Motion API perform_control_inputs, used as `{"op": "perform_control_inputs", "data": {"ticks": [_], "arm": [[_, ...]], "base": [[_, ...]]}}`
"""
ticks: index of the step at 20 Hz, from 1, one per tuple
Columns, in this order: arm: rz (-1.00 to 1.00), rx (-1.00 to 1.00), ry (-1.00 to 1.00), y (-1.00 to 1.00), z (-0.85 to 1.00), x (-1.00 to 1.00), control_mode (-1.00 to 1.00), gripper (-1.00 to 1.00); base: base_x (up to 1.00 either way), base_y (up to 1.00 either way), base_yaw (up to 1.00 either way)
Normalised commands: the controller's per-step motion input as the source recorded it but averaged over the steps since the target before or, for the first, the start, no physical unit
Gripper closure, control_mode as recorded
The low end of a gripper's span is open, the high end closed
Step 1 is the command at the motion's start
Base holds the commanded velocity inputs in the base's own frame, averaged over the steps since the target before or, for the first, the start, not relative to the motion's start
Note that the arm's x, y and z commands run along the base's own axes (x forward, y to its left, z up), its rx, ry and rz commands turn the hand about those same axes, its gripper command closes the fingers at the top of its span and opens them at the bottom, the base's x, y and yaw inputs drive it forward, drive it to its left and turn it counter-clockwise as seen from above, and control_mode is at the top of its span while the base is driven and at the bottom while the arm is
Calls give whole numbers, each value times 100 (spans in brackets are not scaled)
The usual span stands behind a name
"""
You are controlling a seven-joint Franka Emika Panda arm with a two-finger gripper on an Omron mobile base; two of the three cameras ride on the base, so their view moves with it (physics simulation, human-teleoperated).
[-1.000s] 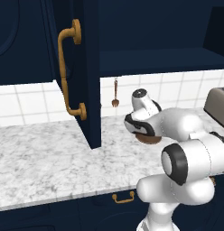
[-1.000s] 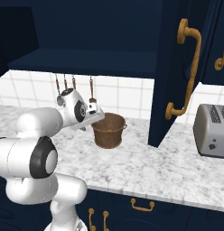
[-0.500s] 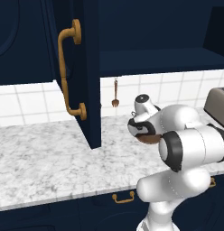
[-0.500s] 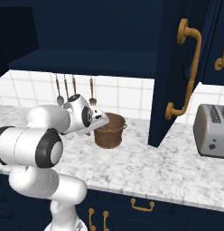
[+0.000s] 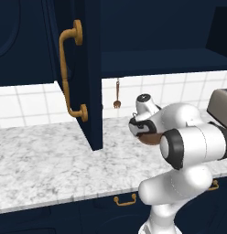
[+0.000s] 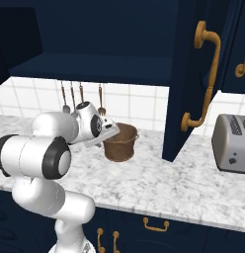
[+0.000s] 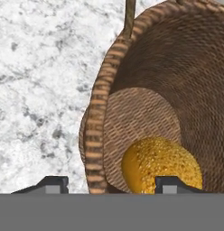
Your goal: Open the cabinet, pick up the bread from the cabinet and place it in the basket. Then move the basket to the dining counter.
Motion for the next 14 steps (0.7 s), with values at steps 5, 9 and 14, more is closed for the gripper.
{"op": "perform_control_inputs", "data": {"ticks": [5,9,14], "arm": [[0,-1,0,0,-20,-4,-100,100],[2,0,-5,0,14,-50,-100,100],[3,0,-13,0,83,-72,-100,100]], "base": [[0,0,0],[0,0,0],[0,0,0]]}}
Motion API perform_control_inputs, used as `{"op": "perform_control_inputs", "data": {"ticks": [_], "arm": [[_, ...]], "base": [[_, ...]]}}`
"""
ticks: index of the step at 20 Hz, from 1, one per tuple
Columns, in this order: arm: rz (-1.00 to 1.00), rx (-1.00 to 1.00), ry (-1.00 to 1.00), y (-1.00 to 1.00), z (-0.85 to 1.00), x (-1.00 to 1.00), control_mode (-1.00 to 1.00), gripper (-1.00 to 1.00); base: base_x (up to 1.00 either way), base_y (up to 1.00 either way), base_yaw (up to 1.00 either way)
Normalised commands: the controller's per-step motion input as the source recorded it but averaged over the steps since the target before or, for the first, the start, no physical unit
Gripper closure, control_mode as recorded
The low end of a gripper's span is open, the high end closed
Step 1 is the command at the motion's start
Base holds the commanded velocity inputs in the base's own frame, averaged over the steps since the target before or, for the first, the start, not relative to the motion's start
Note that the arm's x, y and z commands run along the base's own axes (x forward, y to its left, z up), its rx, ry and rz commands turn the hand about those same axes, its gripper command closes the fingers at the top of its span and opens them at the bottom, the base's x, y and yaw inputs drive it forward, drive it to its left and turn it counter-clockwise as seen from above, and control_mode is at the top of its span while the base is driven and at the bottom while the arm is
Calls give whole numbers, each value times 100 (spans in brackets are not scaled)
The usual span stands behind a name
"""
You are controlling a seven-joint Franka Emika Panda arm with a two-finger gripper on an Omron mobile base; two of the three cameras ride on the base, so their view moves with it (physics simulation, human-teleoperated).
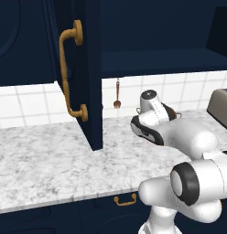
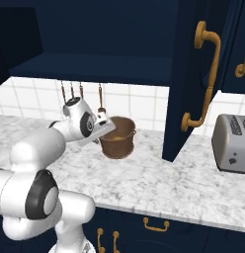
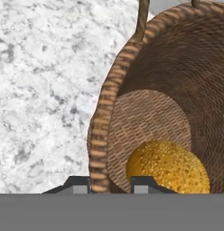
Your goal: Open the cabinet, pick up the bread from the cabinet and place it in the basket. Then move the basket to the dining counter.
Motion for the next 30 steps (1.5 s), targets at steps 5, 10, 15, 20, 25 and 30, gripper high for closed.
{"op": "perform_control_inputs", "data": {"ticks": [5,10,15,20,25,30], "arm": [[0,0,-2,2,100,-78,-100,100],[0,0,0,17,100,-85,-100,100],[-12,0,0,12,97,-77,-100,100],[-33,0,0,15,92,-49,-100,100],[-19,7,-2,3,56,-58,-100,100],[2,17,-2,8,4,-52,-100,100]], "base": [[0,0,0],[0,0,0],[0,0,0],[0,0,0],[0,0,0],[0,0,0]]}}
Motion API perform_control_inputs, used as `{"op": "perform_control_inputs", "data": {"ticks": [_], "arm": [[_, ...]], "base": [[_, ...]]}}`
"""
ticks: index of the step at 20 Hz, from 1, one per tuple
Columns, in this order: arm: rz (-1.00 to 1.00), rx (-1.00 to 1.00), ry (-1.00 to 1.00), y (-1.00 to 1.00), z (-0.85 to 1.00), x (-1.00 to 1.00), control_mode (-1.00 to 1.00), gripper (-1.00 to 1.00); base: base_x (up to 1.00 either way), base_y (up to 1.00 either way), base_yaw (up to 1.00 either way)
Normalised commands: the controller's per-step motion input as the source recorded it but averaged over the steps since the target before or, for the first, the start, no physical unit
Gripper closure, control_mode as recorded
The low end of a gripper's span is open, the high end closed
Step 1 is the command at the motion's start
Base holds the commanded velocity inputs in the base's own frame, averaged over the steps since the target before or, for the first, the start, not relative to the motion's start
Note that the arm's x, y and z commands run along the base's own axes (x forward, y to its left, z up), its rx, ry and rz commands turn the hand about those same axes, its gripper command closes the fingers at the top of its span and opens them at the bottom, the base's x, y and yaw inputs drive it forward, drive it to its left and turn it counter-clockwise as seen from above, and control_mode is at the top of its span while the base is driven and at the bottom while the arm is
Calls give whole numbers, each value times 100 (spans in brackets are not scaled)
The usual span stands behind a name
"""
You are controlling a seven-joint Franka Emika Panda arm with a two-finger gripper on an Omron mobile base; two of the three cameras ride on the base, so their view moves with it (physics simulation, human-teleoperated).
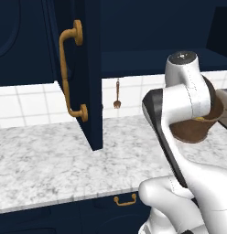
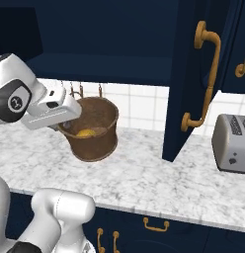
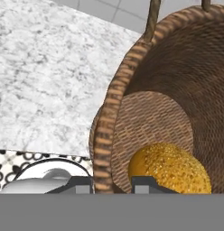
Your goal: Open the cabinet, pick up the bread from the cabinet and place it in the basket. Then move the basket to the dining counter.
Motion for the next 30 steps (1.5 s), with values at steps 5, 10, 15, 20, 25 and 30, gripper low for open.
{"op": "perform_control_inputs", "data": {"ticks": [5,10,15,20,25,30], "arm": [[12,9,2,15,-1,-26,-100,100],[15,0,1,31,-1,0,-100,100],[2,-2,2,7,-2,0,100,100],[0,0,0,0,0,0,100,100],[0,0,0,0,0,0,100,100],[0,0,0,0,0,0,100,100]], "base": [[0,0,0],[0,0,0],[-5,15,0],[-65,28,1],[-89,25,1],[-73,0,47]]}}
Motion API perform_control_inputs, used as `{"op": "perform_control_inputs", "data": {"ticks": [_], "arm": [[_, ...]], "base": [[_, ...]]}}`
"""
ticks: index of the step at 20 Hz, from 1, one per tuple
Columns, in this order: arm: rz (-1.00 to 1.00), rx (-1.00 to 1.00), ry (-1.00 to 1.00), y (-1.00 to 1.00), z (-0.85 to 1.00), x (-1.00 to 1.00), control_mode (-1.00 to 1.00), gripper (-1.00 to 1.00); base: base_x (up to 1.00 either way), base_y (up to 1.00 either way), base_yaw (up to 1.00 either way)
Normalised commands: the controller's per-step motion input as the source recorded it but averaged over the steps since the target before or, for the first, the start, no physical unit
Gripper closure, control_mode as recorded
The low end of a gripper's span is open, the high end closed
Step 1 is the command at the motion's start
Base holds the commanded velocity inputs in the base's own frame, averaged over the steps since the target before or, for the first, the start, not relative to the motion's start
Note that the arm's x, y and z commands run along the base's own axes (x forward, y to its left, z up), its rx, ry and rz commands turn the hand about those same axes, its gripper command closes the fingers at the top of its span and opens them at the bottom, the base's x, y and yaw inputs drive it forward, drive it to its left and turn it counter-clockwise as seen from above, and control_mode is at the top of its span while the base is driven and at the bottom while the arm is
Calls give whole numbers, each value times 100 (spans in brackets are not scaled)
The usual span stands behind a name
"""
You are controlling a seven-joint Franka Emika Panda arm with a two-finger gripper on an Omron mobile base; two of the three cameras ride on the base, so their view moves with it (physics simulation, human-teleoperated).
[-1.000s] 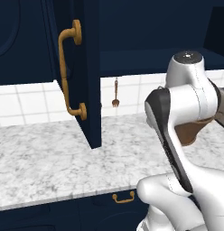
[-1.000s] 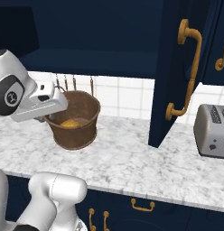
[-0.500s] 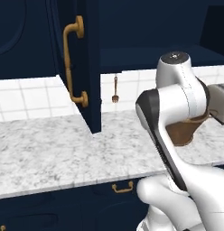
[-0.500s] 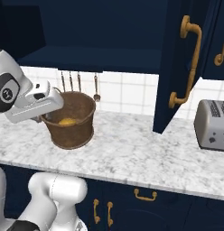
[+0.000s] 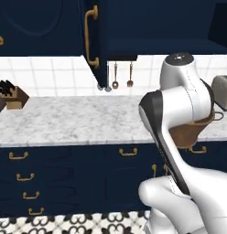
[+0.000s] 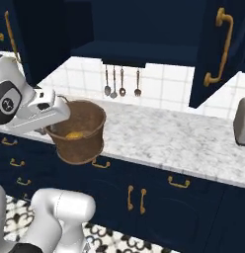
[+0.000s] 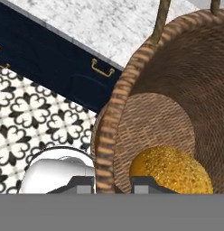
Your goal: Open the cabinet, pick up the bread from the cabinet and place it in the basket. Then move the basket to the dining counter.
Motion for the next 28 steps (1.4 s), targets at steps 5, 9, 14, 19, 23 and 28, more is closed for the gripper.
{"op": "perform_control_inputs", "data": {"ticks": [5,9,14,19,23,28], "arm": [[0,0,0,0,0,0,100,100],[0,0,0,0,0,0,100,100],[0,0,0,0,0,0,100,100],[0,0,0,0,0,0,100,100],[0,0,0,0,0,0,100,100],[0,0,0,0,0,0,100,100]], "base": [[-55,0,66],[-44,6,67],[-2,4,76],[22,4,89],[31,0,94],[26,0,97]]}}
